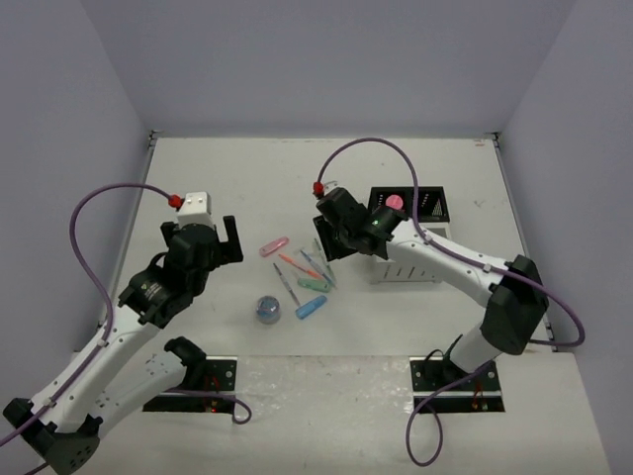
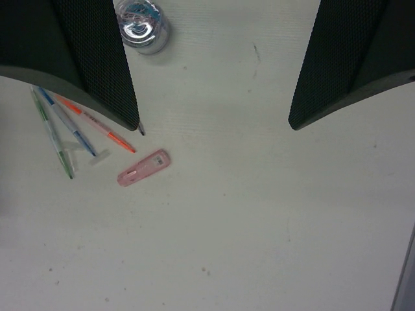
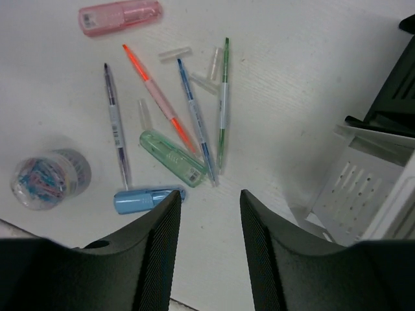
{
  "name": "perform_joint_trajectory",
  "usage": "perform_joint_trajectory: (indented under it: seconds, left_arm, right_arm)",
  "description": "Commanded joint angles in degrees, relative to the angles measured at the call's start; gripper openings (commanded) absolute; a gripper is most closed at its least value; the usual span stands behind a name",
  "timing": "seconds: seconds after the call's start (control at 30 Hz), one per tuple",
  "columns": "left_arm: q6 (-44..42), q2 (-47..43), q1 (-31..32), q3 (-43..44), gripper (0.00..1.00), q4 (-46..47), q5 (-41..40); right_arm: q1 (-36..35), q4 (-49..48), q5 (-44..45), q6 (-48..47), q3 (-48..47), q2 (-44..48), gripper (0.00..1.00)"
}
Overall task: Sort the stationery into containers
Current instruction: Pick up the pen from the center of the board.
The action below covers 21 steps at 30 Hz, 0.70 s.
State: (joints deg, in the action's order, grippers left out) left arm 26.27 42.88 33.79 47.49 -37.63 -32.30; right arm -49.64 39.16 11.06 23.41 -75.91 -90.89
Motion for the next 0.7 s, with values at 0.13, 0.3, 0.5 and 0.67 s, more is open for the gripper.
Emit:
perform_joint_trajectory:
  seconds: [0.13,0.3,0.5,0.67]
  left_arm:
    - [-2.63,0.49,0.13,-0.96,1.0,3.58,4.93]
    - [-2.82,-0.36,0.13,-1.28,1.0,4.03,5.69]
    - [-3.26,0.46,0.15,-1.44,1.0,4.59,7.03]
    - [-3.5,0.54,0.13,-1.52,1.0,4.85,7.77]
  right_arm:
    - [0.78,-4.36,-0.54,0.23,-5.92,-12.19,0.37]
    - [2.28,-5.06,-1.52,-0.04,-5.67,-14.1,0.37]
    - [3.07,-5.06,-2.13,-0.72,-5.49,-16.02,0.37]
    - [3.14,-5.93,-2.27,-0.74,-4.95,-16.34,0.37]
